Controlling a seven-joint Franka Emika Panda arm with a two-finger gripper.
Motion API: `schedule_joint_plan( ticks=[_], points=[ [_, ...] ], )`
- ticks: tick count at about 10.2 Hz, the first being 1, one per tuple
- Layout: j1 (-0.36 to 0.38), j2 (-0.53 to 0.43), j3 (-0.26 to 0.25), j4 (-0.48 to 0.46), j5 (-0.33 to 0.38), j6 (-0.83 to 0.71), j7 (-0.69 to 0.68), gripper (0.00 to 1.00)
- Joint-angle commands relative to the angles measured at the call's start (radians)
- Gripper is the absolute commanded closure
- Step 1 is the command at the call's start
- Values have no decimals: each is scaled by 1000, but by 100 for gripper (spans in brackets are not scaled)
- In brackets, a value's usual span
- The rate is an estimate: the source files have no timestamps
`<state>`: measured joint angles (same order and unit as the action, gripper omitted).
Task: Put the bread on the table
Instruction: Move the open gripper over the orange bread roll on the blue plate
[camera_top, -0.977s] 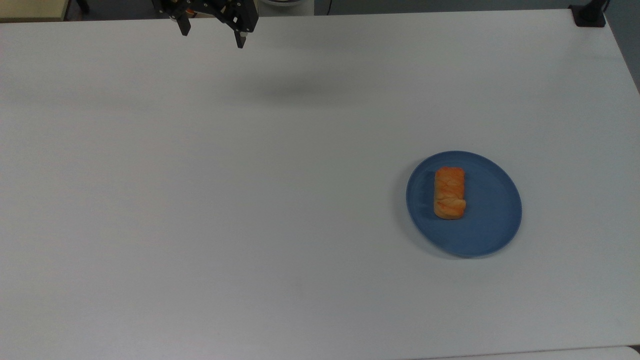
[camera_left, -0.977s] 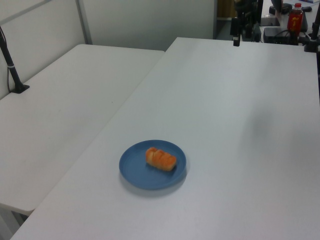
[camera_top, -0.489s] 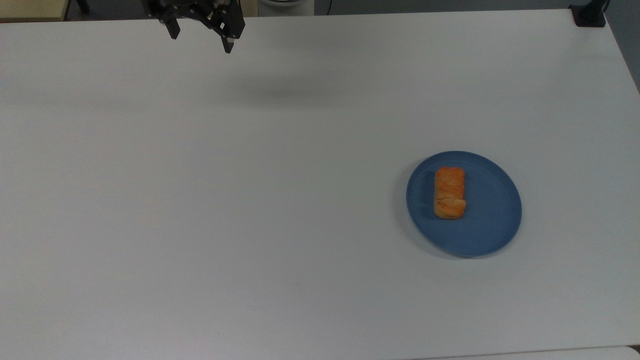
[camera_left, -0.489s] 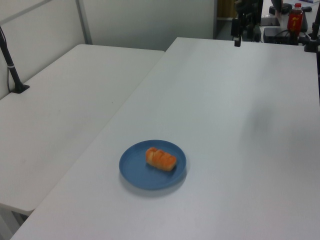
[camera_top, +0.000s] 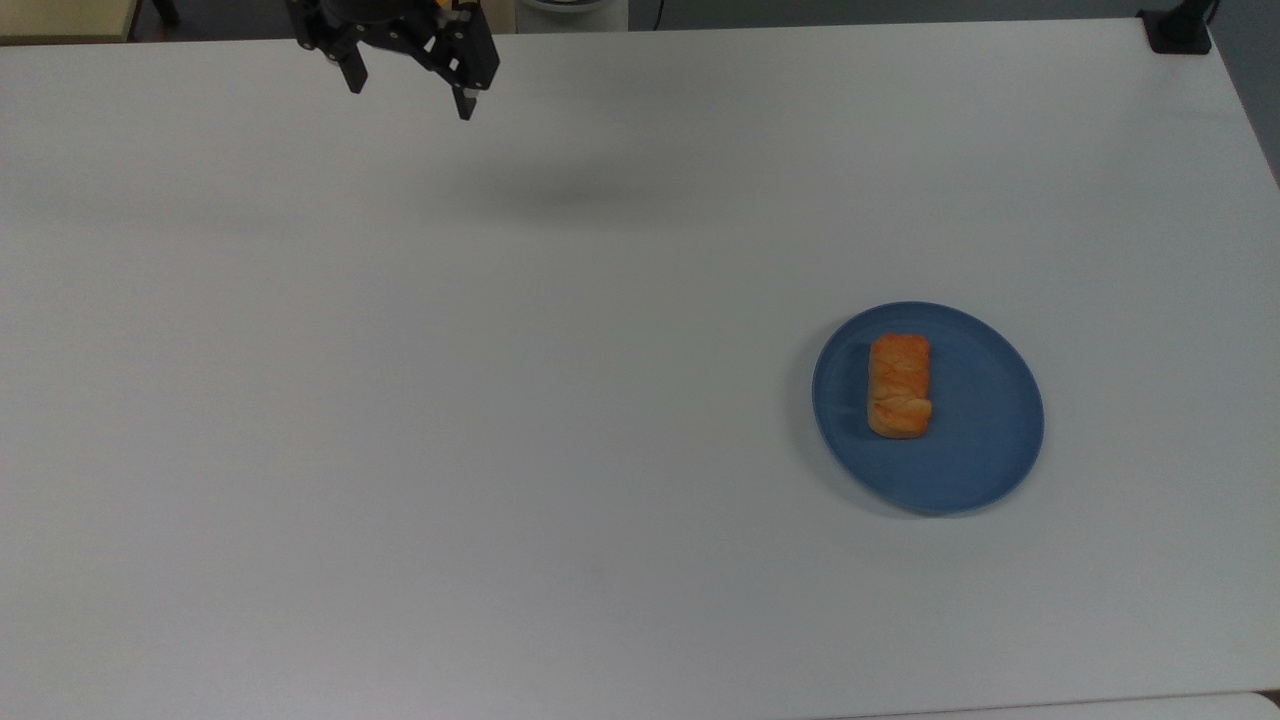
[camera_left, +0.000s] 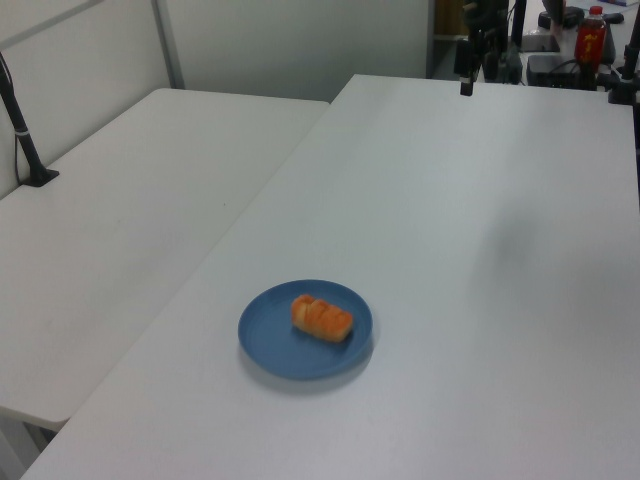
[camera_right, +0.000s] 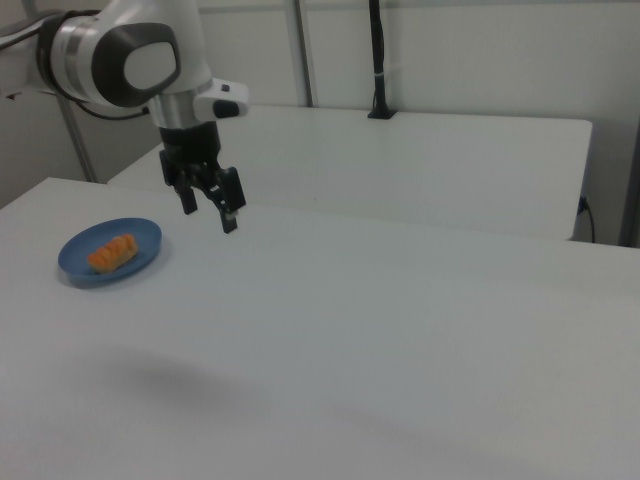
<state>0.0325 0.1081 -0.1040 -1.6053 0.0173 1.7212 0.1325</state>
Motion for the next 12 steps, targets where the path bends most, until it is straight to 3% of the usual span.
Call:
schedule_joint_plan(
  ticks=[1, 5, 9, 12],
  points=[
    [110, 70, -8, 90, 49, 32, 42, 0],
    [232, 203, 4, 238, 130, 132, 181, 0],
    [380, 381, 29, 289, 110, 366, 281, 0],
    [457, 491, 29, 330, 43, 437, 370, 0]
  ],
)
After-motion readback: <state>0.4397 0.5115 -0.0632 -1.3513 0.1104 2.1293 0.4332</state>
